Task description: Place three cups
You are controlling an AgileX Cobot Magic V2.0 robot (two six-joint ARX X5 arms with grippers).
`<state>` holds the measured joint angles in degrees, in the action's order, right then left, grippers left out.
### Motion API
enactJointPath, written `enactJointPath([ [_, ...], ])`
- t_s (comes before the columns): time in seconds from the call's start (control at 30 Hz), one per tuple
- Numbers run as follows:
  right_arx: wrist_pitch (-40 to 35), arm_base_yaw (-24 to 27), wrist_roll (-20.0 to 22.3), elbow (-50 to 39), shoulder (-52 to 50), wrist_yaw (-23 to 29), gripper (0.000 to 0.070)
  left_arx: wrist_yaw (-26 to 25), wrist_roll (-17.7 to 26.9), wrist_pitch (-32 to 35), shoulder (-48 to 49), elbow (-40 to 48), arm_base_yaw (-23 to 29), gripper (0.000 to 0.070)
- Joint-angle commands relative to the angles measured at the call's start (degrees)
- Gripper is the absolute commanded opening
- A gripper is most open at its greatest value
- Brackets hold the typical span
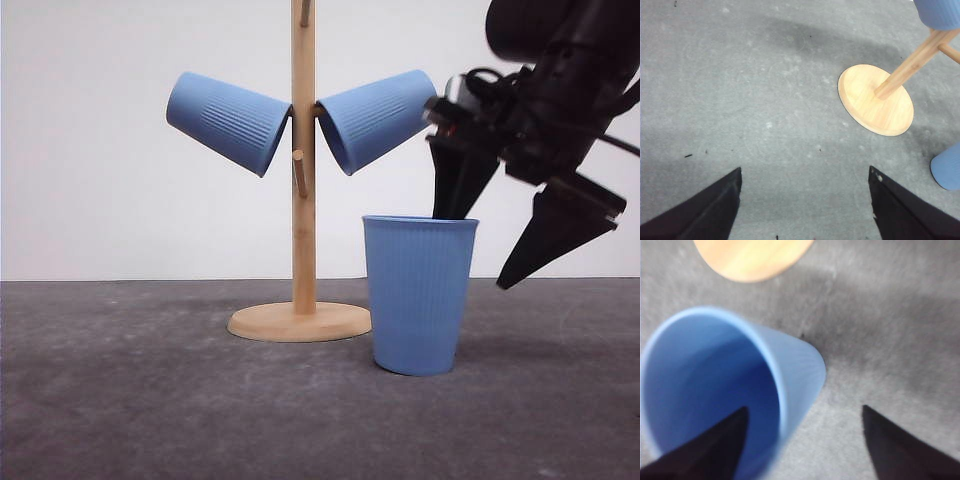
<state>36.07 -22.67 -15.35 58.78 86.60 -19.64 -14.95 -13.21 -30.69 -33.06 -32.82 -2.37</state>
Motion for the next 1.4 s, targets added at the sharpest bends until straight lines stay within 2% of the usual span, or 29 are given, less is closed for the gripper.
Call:
enactJointPath([
  [0.0,-0.5,-0.4,-0.5,0.9,1.1,0.8,0.0311,-0.1,-0.4,0.3,-0.3,-0.3,0.0,0.0472],
  [0.13,-0.7,-0.4,0.3,0.9,1.4,2.6,0.0163,-0.1,-0.4,0.2,-0.3,-0.3,0.0,0.0472],
  [0.23,-0.2,-0.4,2.2,0.9,1.3,3.1,0.0026,-0.7,-0.4,0.2,-0.3,-0.3,0.0,0.0475],
  [0.27,0.3,-0.4,3.0,0.9,1.2,3.1,0.0002,-1.6,-0.5,0.1,-0.3,-0.3,0.0,0.0476],
  [0.37,2.8,-0.4,6.2,0.9,0.1,2.1,0.0000,-6.3,-2.2,-0.6,-0.3,-0.4,0.0,0.0479],
  [0.47,5.0,-0.4,9.3,0.9,-2.3,-2.2,0.0000,-12.6,-4.8,-3.0,-0.3,-0.6,0.0,0.0483],
  [0.57,6.7,0.1,11.4,0.9,-5.0,-10.0,0.0000,-19.8,-7.2,-5.4,-0.5,-0.8,0.0,0.0491],
  [0.63,8.0,0.2,11.9,0.9,-6.1,-16.9,0.0000,-25.4,-8.4,-6.4,-1.0,-0.8,0.0,0.0524],
  [0.77,10.7,-0.1,13.8,0.9,-6.6,-31.6,0.0000,-36.2,-9.1,-6.5,-3.0,-0.8,-0.5,0.0527],
  [0.87,11.2,-1.4,15.0,0.9,-6.6,-38.1,0.0000,-41.4,-8.9,-6.0,-4.9,-0.8,-1.7,0.0535],
  [0.93,10.4,-2.5,15.2,0.9,-6.6,-41.5,0.0001,-45.0,-8.9,-4.3,-6.5,-0.8,-3.0,0.0596],
  [1.03,10.2,-3.7,15.9,0.9,-6.6,-45.3,0.0001,-50.2,-9.2,-0.7,-9.2,-0.8,-5.3,0.0647],
  [1.17,9.9,-5.4,16.0,0.9,-6.6,-46.6,0.0001,-56.2,-10.2,5.1,-13.3,-0.8,-9.0,0.0650],
  [1.37,9.8,-7.3,16.0,0.9,-6.6,-50.2,0.0001,-61.5,-10.0,13.9,-19.4,-0.8,-15.4,0.0651],
])
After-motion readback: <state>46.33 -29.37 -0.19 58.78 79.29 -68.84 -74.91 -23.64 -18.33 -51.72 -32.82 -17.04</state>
